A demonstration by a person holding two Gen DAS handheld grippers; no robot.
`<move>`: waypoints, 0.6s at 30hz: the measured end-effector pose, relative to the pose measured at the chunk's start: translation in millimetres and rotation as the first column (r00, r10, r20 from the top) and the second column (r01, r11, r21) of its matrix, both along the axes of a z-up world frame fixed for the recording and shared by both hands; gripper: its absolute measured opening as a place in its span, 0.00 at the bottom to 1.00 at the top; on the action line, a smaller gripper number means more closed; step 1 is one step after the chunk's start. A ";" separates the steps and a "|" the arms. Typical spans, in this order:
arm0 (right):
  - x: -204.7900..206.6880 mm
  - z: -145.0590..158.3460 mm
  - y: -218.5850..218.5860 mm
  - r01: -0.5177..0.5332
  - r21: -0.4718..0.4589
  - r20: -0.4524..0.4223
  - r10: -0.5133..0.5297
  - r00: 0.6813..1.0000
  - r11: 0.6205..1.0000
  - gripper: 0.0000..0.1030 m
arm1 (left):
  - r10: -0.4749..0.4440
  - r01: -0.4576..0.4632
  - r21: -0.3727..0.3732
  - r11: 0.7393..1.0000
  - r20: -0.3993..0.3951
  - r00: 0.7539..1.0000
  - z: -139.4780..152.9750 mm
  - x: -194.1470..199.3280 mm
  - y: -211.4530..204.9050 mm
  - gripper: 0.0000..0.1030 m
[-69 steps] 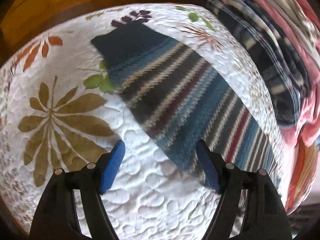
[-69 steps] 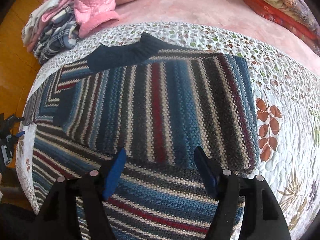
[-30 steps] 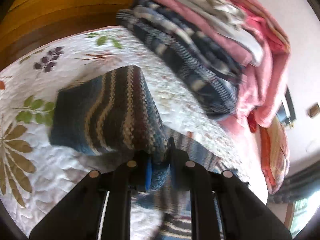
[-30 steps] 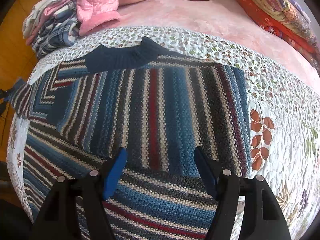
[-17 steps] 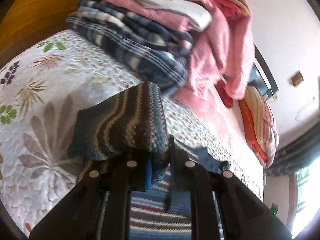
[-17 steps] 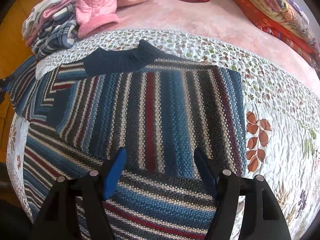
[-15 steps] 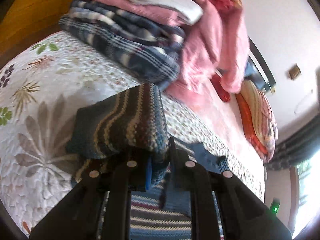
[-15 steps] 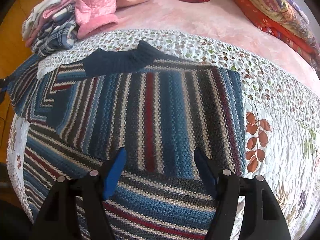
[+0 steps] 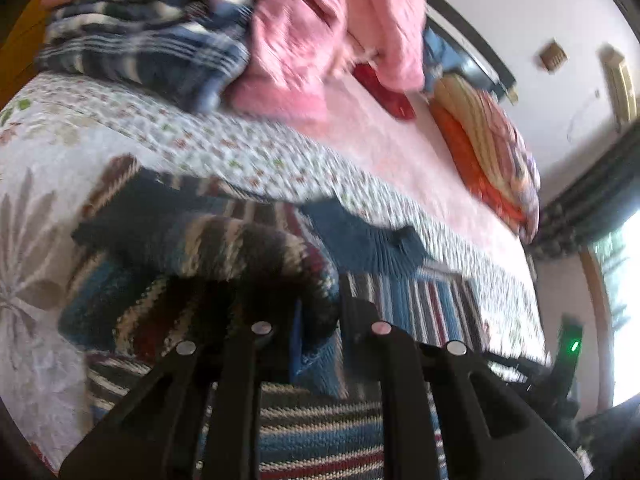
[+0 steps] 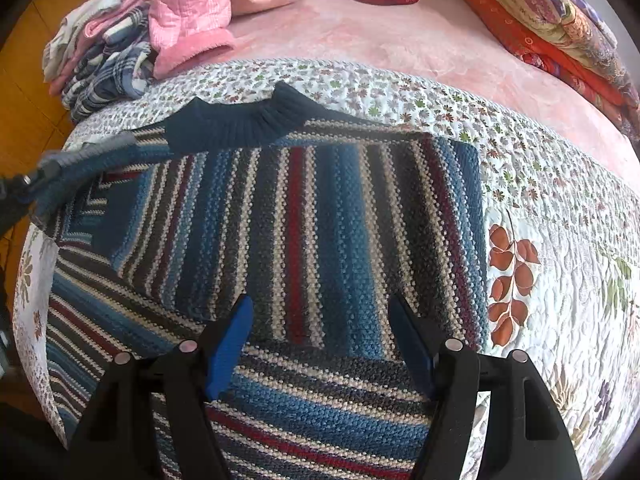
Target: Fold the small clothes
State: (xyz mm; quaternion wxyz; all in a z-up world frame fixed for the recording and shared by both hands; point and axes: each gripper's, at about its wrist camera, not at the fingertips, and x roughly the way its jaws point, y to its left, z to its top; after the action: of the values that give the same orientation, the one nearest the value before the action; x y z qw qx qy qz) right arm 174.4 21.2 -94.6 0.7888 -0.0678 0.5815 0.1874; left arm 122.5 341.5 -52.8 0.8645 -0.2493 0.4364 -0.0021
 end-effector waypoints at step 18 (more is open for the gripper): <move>0.8 5.2 -1.2 -0.005 0.021 -0.012 0.005 1.000 1.000 0.68 | -0.020 -0.058 -0.204 0.977 -0.360 0.933 -31.1 -29.8 -14.1 0.38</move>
State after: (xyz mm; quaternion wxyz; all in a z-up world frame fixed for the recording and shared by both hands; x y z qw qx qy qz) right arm 175.3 20.0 -89.4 0.7855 -0.0598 0.5840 0.1959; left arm 92.7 327.3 -83.9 0.7384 -0.3403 0.5822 0.0057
